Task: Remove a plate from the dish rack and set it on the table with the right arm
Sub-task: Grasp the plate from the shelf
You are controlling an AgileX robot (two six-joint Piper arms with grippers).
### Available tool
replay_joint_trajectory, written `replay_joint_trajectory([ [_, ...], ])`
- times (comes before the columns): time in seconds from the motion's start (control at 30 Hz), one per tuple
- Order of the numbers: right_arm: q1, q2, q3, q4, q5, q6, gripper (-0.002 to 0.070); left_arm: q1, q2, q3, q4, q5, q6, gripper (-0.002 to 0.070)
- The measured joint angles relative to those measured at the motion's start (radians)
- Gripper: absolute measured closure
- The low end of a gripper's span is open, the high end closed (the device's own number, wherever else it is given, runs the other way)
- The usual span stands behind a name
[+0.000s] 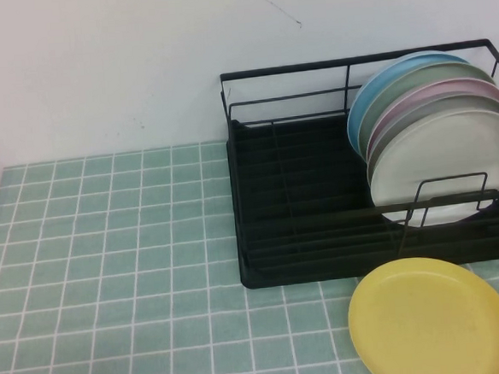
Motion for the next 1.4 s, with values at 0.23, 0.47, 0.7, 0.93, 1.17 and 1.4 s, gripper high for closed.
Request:
replay_joint_trajectory([
  [0.23,0.000,0.215,-0.126,0.068,0.033,-0.483,0.0498,0.000,0.000,0.000,0.000,0.000,0.000,0.0678],
  [0.47,0.000,0.239,-0.128,0.222,-0.014,-0.923,0.0491,0.000,0.000,0.000,0.000,0.000,0.000,0.0678],
  [0.7,0.000,0.292,-0.128,0.276,-0.084,-1.083,0.0449,0.000,0.000,0.000,0.000,0.000,0.000,0.0678],
  [0.93,0.000,0.350,-0.128,0.283,-0.116,-1.147,0.0414,0.000,0.000,0.000,0.000,0.000,0.000,0.0678],
  [1.17,0.000,0.391,-0.131,0.294,-0.187,-1.190,0.0409,0.000,0.000,0.000,0.000,0.000,0.000,0.0678],
  [1.4,0.002,0.428,-0.137,0.302,-0.225,-1.223,0.0409,0.000,0.000,0.000,0.000,0.000,0.000,0.0678],
])
